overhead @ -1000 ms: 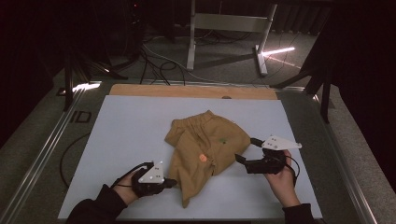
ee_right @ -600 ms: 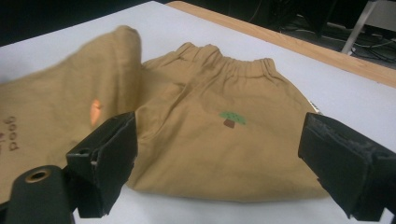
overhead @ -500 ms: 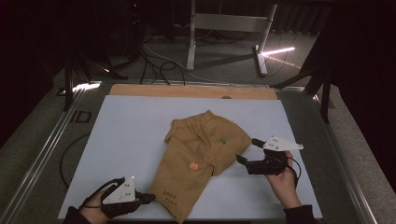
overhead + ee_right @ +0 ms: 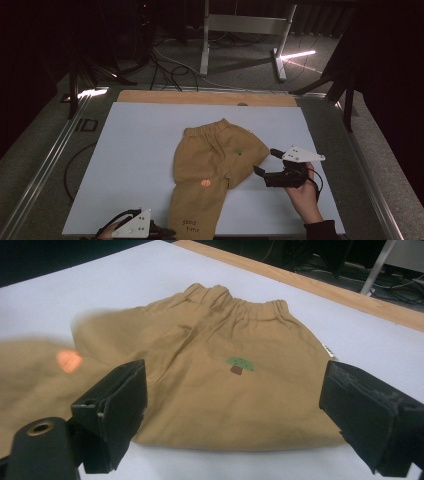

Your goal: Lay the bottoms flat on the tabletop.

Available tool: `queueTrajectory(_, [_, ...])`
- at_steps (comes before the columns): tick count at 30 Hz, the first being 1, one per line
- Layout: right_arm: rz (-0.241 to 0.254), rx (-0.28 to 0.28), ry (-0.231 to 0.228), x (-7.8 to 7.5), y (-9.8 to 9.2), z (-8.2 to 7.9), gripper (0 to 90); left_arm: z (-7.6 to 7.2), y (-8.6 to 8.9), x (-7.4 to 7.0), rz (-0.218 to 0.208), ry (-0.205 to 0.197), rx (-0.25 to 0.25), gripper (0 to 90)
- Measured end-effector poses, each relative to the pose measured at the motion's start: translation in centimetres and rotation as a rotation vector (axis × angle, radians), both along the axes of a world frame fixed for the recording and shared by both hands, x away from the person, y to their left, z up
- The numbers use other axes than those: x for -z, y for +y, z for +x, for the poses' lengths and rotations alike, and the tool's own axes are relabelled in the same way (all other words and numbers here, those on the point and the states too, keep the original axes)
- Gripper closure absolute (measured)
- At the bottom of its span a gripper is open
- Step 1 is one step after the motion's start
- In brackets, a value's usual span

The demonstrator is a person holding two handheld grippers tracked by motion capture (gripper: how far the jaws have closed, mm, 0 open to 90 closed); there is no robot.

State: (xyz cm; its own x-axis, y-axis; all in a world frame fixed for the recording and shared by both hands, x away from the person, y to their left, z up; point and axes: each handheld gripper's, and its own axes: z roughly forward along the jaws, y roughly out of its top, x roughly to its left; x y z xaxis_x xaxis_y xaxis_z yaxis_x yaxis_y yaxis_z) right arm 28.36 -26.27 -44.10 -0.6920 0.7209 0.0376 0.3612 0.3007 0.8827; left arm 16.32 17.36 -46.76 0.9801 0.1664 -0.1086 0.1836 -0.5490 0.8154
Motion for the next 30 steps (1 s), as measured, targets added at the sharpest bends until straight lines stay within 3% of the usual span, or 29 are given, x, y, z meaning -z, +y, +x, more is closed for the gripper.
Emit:
queueTrajectory(2, [-0.001, 0.002, -0.002, 0.0, 0.0, 0.0, 12.1, 0.2, 0.1, -0.1, -0.012, 0.001, -0.016, 51.3])
queueTrajectory(3, [-0.009, 0.004, -0.006, 0.0, -0.1, 0.0, 12.1, 0.7, 0.4, -0.3, -0.014, -0.012, -0.062, 51.3])
queueTrajectory(4, [0.001, 0.004, -0.002, 0.0, -0.1, 0.0, 12.1, 1.0, 0.4, -0.4, -0.011, -0.015, -0.086, 36.1])
queueTrajectory(7, [-0.003, 0.006, -0.003, 0.1, -0.2, 0.0, 12.1, 2.1, 0.8, -0.4, -0.012, -0.005, -0.125, 14.9])
queueTrajectory(11, [-0.002, 0.011, 0.014, 0.5, -0.6, 0.0, 12.1, 3.6, 1.5, -0.1, -0.042, 0.007, -0.207, 3.9])
queueTrajectory(17, [-0.019, 0.024, 0.03, 1.5, -1.2, 0.2, 12.1, 5.0, 2.5, 0.6, -0.047, 0.0, -0.307, 1.8])
queueTrajectory(21, [-0.029, 0.026, 0.057, 2.5, -1.5, 0.6, 13.7, 5.1, 2.9, 0.8, -0.033, -0.051, -0.39, 1.1])
queueTrajectory(23, [-0.008, 0.015, 0.087, 3.1, -1.3, 0.8, 13.8, 5.0, 3.0, 0.9, -0.032, -0.084, -0.422, 1.0])
queueTrajectory(27, [0.007, 0.036, 0.16, 4.9, -1.3, 1.7, 14.6, 5.2, 3.5, 1.3, -0.055, -0.104, -0.482, 1.1])
queueTrajectory(30, [-0.014, 0.034, 0.211, 6.4, -0.7, 2.2, 14.6, 5.4, 3.7, 1.6, -0.05, -0.135, -0.546, 1.0])
